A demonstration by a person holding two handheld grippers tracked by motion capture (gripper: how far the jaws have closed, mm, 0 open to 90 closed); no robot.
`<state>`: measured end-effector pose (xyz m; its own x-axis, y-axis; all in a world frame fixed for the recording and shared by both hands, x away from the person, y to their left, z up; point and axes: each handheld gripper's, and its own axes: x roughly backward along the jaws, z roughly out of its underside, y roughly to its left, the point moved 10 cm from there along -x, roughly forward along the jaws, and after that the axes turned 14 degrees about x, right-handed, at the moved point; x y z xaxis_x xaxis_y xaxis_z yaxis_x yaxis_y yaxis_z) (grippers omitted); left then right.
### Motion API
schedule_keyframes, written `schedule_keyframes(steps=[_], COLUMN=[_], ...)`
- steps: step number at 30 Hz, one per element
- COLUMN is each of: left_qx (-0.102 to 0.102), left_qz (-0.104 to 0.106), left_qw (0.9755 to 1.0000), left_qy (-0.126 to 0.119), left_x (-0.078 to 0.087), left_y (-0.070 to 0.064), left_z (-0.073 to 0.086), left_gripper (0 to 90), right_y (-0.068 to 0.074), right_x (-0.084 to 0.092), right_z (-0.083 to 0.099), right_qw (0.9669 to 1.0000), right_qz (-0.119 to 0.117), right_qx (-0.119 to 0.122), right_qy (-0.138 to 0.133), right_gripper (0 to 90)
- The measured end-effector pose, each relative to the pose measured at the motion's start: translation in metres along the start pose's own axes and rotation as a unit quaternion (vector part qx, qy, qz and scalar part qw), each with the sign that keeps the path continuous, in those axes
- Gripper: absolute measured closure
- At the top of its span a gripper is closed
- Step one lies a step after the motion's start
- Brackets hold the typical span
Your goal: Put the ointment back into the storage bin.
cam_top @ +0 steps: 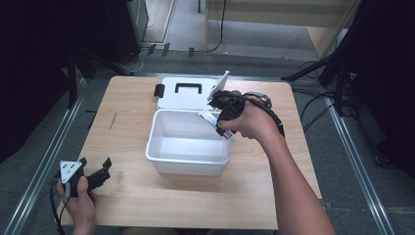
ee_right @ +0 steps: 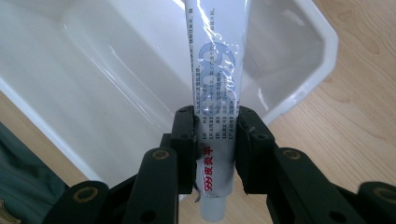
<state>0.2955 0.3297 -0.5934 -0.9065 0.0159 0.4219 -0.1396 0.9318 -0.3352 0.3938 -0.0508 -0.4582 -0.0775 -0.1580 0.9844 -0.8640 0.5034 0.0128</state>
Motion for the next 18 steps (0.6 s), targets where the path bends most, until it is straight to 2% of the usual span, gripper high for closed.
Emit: schedule_keyframes(steps=[11,18], left_qx=[0.001,0.002], left_qz=[0.001,0.001], left_qw=[1.0,1.0], left_qy=[0.001,0.001], left_x=[0.0,0.0], left_y=[0.0,0.0], left_z=[0.0,0.0], left_gripper=[13.7,13.7], right_y=[0.011,0.013], right_x=[-0.019,-0.029], right_z=[-0.021,-0.027], right_qw=[0.9999,0.9998], right_qz=[-0.005,-0.007], right_qx=[0.013,0.018], right_qy=[-0.004,-0.004], right_gripper=[72.2,72.2])
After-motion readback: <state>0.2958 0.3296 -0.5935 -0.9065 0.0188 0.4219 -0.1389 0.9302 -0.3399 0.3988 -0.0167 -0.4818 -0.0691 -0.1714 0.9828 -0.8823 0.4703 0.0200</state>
